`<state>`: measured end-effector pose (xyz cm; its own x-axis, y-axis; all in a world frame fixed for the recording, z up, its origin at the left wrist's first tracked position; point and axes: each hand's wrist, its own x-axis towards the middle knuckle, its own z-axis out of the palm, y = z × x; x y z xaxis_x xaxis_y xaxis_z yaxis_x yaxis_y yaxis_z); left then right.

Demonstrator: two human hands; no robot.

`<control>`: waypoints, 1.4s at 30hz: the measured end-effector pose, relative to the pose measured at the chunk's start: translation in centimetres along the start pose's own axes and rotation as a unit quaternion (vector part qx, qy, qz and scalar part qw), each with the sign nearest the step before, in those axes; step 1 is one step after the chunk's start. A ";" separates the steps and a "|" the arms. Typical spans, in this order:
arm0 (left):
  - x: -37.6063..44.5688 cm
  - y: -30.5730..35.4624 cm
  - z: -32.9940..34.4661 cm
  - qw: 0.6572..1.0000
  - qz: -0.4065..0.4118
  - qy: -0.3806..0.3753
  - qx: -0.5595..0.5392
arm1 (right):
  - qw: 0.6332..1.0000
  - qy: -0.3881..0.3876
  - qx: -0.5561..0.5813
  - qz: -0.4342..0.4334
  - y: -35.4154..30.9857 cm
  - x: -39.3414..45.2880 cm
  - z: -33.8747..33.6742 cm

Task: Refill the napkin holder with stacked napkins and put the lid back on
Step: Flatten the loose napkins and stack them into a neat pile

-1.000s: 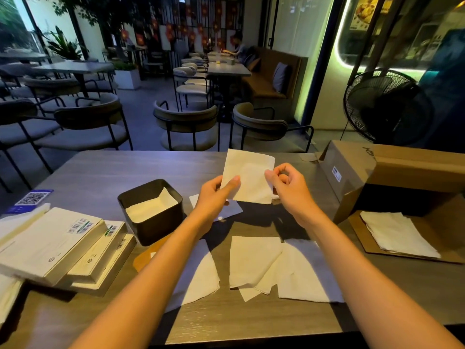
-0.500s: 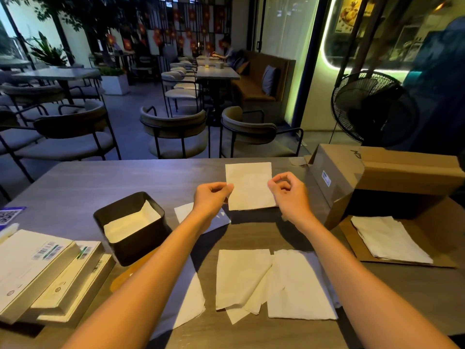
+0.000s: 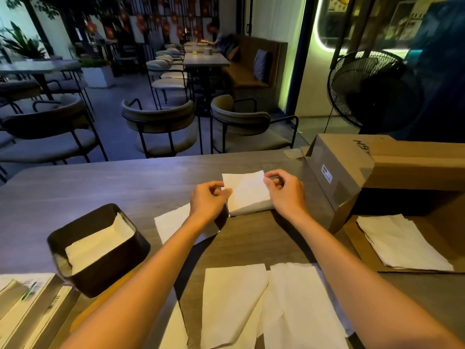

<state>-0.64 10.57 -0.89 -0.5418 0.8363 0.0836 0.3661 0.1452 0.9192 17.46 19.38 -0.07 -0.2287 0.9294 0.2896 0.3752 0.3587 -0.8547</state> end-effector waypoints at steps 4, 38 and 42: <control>0.7 -0.6 0.7 0.998 0.035 0.008 0.049 | 1.000 -0.001 -0.018 -0.002 1.1 0.2 0.4; -0.1 -2.1 -3.1 0.968 0.112 0.064 0.213 | 0.996 0.016 -0.078 -0.037 0.2 -1.2 1.1; -1.6 -2.2 -6.3 0.903 0.037 0.067 0.422 | 0.995 0.000 -0.077 -0.058 -1.7 -3.3 2.0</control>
<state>-5.30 5.55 -0.63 -0.5583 0.7968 0.2313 0.8209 0.4902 0.2929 15.73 15.52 -0.44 -0.2788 0.8809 0.3826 0.4802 0.4729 -0.7388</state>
